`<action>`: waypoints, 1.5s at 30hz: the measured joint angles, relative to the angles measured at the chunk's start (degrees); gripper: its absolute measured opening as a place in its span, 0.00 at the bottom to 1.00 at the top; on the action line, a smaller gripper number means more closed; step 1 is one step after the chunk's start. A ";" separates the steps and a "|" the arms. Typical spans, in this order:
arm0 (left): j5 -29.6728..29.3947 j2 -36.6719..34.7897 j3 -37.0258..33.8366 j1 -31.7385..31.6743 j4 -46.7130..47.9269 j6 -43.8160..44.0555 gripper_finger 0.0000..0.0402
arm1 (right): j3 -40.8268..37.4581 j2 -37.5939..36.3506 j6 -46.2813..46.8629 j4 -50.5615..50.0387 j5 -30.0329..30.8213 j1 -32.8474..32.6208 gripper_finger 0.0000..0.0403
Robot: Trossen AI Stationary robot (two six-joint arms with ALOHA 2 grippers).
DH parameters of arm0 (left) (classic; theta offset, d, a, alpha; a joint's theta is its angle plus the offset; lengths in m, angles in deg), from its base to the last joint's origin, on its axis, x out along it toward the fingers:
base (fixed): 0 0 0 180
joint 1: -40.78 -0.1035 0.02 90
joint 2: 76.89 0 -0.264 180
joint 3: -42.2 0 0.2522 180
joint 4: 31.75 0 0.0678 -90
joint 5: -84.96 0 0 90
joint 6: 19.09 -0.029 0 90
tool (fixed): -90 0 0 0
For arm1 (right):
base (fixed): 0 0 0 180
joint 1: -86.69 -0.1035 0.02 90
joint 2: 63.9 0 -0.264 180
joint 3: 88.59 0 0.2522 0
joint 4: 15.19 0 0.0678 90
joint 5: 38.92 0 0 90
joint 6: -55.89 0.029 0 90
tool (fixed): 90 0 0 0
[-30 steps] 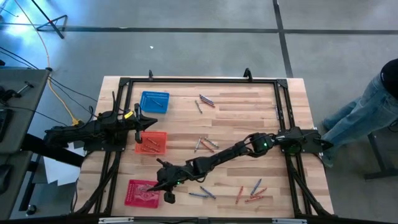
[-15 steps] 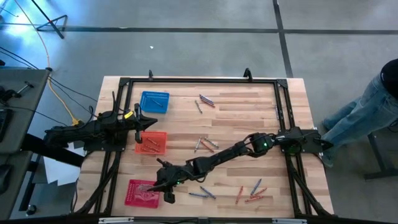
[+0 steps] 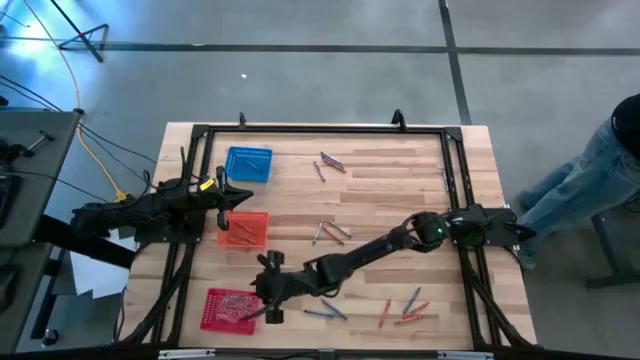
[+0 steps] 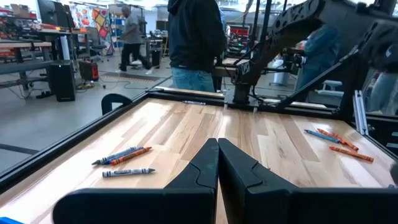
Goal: Sort crayons
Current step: Put the gray crayon into the red bin
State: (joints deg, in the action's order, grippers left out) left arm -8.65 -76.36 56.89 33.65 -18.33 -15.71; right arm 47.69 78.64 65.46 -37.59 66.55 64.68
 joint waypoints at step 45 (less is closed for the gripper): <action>0.00 0.00 0.01 0.00 -0.02 -0.02 0.00 | -86.12 -69.18 45.64 -0.74 37.87 5.86 0.24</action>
State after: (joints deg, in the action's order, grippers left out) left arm -8.65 -76.36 56.91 33.65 -18.34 -15.73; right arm -38.42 9.46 111.10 -38.33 104.42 70.54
